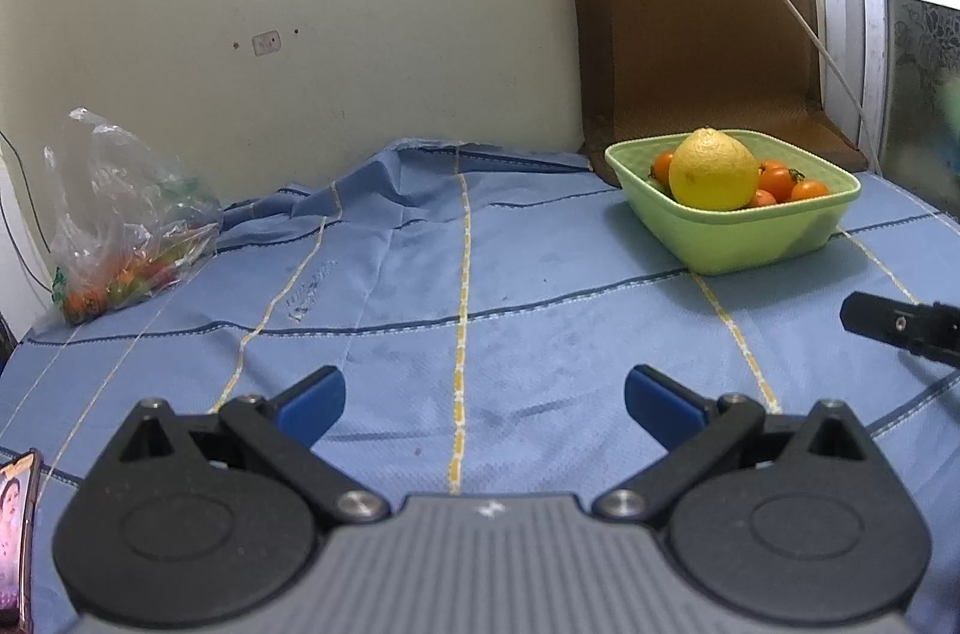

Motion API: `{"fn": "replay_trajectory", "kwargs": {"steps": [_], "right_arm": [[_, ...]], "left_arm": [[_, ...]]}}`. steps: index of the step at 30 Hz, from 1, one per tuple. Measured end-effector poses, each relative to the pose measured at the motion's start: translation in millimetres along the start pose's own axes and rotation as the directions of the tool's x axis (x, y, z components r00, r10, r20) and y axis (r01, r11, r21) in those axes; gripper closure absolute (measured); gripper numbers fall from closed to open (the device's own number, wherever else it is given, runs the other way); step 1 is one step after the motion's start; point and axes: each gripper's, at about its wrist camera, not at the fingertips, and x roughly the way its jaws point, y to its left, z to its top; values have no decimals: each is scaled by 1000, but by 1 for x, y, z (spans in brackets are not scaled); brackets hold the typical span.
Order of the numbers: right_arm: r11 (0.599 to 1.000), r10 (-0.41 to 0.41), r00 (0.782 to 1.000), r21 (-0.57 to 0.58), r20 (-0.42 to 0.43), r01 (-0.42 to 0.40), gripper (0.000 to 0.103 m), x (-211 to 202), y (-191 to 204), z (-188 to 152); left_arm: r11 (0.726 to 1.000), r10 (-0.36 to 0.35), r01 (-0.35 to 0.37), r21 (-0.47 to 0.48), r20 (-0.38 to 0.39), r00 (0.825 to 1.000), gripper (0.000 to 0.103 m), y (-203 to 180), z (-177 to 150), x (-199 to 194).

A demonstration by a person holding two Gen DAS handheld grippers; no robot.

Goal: Organize fruits

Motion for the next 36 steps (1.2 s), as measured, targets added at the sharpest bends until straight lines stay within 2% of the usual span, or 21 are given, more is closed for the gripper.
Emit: {"fn": "replay_trajectory", "kwargs": {"steps": [8, 14, 19, 30, 36], "right_arm": [[1000, 2, 1000, 1, 0, -2, 27, 0, -1, 0], [1000, 2, 1000, 1, -1, -2, 27, 0, 0, 0], [1000, 1, 1000, -2, -3, -1, 27, 0, 0, 0], [1000, -6, 1000, -7, -4, 6, 27, 1, 1, 0], [1000, -3, 1000, -4, -4, 3, 27, 1, 1, 0]], "left_arm": [[1000, 20, -20, 10, -24, 1000, 0, 0, -3, 3], [999, 38, -38, 16, 2, 999, 0, 1, -3, 0], [1000, 31, -31, -5, 20, 999, 0, 7, -2, -2], [1000, 23, -23, 6, 1, 1000, 0, 1, -4, -1], [1000, -14, 14, 14, -13, 1000, 0, -2, -4, 0]]}}
